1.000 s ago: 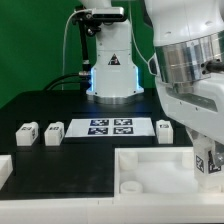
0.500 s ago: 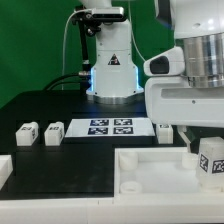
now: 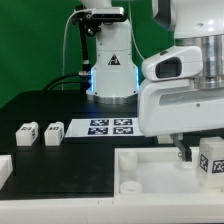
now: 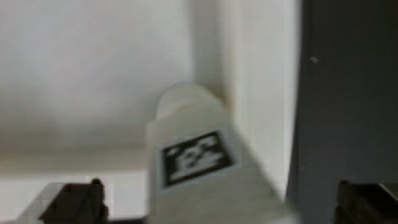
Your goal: Assemble one leg
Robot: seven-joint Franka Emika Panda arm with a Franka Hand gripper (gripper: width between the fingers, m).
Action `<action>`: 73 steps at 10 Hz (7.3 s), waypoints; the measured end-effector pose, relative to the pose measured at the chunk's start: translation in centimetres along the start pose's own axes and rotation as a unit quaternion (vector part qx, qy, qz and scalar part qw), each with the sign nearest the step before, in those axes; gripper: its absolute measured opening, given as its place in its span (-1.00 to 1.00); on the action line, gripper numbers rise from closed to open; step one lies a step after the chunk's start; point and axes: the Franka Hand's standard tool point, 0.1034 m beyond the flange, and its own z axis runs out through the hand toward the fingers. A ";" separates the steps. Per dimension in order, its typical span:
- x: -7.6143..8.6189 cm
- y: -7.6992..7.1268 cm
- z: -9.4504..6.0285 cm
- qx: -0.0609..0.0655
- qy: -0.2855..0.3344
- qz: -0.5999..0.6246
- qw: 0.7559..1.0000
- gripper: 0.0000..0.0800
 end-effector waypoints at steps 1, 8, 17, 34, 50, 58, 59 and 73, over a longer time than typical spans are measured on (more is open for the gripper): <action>0.0 -0.1 0.0 0.000 0.000 0.017 1.000 0.62; -0.1 -0.1 0.1 -0.005 0.001 0.335 0.942 -0.27; -0.5 -0.2 0.2 0.020 -0.013 0.530 0.847 0.54; -0.4 -0.3 0.2 -0.002 0.012 0.582 0.813 -0.27; -0.2 0.0 -0.1 -0.018 0.005 0.107 0.994 0.62; -0.3 -0.1 -0.1 -0.018 0.007 0.438 0.899 -0.27; -0.3 -0.1 -0.1 -0.018 0.008 0.525 0.851 -0.27; -0.3 -0.4 0.3 -0.014 0.003 0.336 0.942 0.62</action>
Offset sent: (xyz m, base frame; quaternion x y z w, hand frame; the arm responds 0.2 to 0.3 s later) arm 0.0000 0.0000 0.0000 0.0000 0.0000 0.1790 0.9838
